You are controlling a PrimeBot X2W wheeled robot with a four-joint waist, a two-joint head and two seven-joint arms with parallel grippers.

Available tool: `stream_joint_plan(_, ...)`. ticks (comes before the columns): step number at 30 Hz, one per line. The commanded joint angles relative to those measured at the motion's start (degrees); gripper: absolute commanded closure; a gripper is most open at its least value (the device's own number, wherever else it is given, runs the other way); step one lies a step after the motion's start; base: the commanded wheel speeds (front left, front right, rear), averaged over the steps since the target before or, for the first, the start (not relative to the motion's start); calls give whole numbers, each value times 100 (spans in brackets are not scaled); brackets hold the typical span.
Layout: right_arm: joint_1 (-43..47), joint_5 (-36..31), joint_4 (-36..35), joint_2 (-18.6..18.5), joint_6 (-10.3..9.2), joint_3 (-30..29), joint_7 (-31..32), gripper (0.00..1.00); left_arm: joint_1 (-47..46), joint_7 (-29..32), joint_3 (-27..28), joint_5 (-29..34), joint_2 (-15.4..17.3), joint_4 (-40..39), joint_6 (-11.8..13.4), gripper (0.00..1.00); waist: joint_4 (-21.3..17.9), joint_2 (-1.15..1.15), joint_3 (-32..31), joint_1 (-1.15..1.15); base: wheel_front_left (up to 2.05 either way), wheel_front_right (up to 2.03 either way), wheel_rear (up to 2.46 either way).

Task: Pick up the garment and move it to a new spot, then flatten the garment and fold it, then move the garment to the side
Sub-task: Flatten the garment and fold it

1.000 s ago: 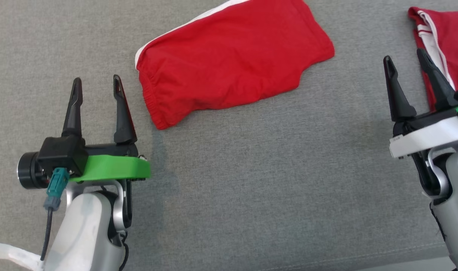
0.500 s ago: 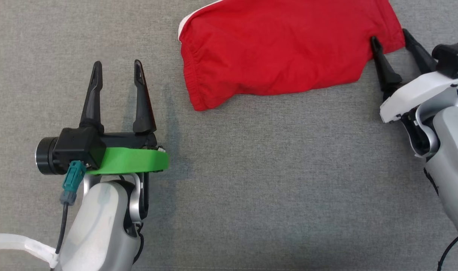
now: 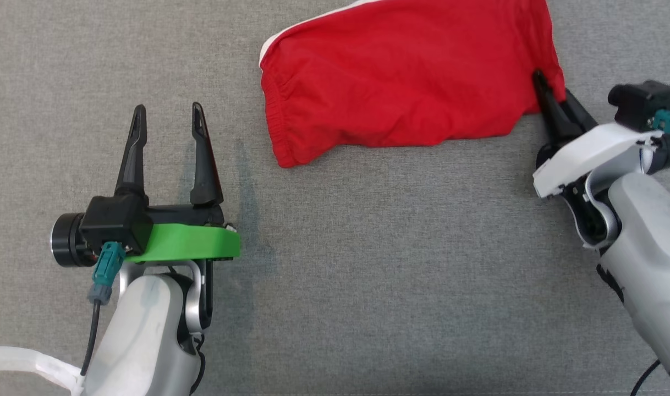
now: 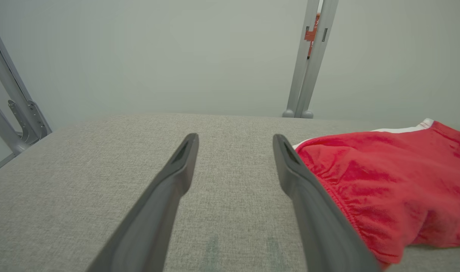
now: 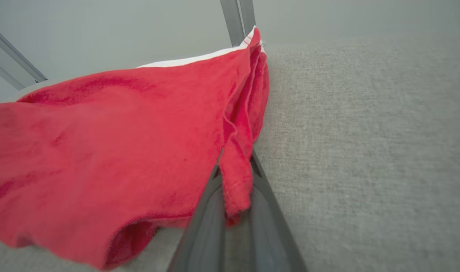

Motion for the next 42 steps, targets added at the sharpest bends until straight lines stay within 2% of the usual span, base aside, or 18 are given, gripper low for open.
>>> stream_joint_plan(1, 325, 80, -35, 25, -4, 20, -68, 100, 85, -14, 27, -3, 68, 25, 0, 0, -143, 0, -200, 0, 0, 0, 0)
stream_joint_plan(5, 918, 192, -318, -19, -5, -136, -179, 100, 184, 42, -4, -38, 112, 41, -27, 0, -238, 0, -387, 0, 0, 0, 0)
stream_joint_plan(14, 2168, 36, -1067, -37, -7, -1064, -231, 100, 273, 92, -132, -76, 90, 146, -50, 0, -244, 0, -639, 0, 0, 0, 0)
stream_joint_plan(22, 2173, -435, -1558, -76, -6, -1223, 118, 100, 339, 115, -227, -117, 72, 218, -85, 0, -160, 0, -863, 0, 0, 0, 0)
stream_joint_plan(26, 1837, -763, -2024, 32, -5, -881, 459, 100, 375, 105, -254, -153, 69, 248, -100, 0, -91, 0, -975, 0, 0, 0, 0)
stream_joint_plan(31, 1231, -921, -2380, 334, -5, 33, 910, 100, 377, 85, -303, -198, 33, 290, -113, 0, 41, 0, -1047, 0, 0, 0, 0)
stream_joint_plan(37, 738, -704, -2060, 775, -6, 1098, 1099, 100, 312, 56, -352, -240, -35, 343, -133, 0, 244, 0, -999, 0, 0, 0, 0)
stream_joint_plan(42, 566, -497, -1554, 999, -6, 1577, 1004, 100, 288, 26, -358, -261, -67, 373, -118, 0, 343, 0, -933, 0, 0, 0, 0)
